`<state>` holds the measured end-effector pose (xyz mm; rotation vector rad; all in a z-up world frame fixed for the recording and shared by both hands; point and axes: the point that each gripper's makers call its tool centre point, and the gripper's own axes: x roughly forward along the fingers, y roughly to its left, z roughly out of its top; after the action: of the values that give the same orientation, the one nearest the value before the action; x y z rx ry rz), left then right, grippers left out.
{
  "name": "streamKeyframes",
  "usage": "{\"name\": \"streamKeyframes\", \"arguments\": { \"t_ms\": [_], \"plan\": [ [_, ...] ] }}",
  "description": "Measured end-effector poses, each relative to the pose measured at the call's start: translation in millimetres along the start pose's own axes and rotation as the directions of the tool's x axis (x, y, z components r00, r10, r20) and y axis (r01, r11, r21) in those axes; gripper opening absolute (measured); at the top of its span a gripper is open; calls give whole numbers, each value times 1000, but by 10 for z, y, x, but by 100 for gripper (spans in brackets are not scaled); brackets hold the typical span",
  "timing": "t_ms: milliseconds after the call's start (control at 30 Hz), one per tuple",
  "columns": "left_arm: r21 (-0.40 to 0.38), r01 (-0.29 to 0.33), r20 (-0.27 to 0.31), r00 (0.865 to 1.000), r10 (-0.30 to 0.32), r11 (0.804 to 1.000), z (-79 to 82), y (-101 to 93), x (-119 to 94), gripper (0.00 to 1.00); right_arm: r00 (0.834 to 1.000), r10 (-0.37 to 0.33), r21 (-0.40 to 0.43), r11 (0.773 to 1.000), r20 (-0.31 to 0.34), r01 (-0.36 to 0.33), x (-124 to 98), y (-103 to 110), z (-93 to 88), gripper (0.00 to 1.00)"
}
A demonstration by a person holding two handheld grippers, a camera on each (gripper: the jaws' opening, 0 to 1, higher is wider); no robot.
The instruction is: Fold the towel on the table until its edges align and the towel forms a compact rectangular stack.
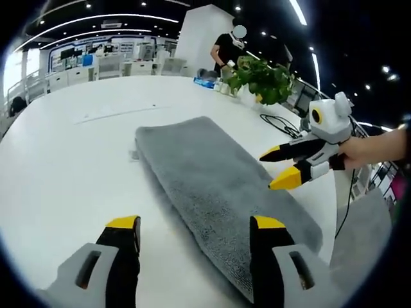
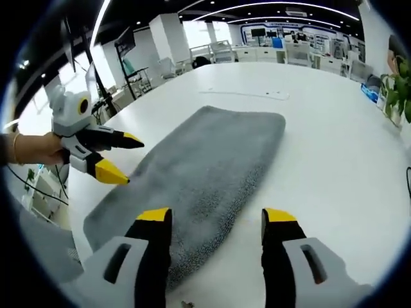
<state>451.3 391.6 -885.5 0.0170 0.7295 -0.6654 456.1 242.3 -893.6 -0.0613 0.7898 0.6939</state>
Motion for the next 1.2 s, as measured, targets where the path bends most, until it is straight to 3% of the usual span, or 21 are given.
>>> {"name": "streamKeyframes", "arguments": {
  "t_ms": [400,867,1200],
  "plan": [
    [38,6,18,1000,-7,999,77,-50,-101,80,1000,31,-31,999,-4,-31,-91,78,47,64],
    [155,32,20,999,-35,987,172,-201,-179,92,999,49,-62,997,-11,-50,-183,133,58,75],
    [189,58,26,998,-63,980,227,-260,-219,96,997,76,-108,991,3,-75,-250,192,146,77]
  ]
}}
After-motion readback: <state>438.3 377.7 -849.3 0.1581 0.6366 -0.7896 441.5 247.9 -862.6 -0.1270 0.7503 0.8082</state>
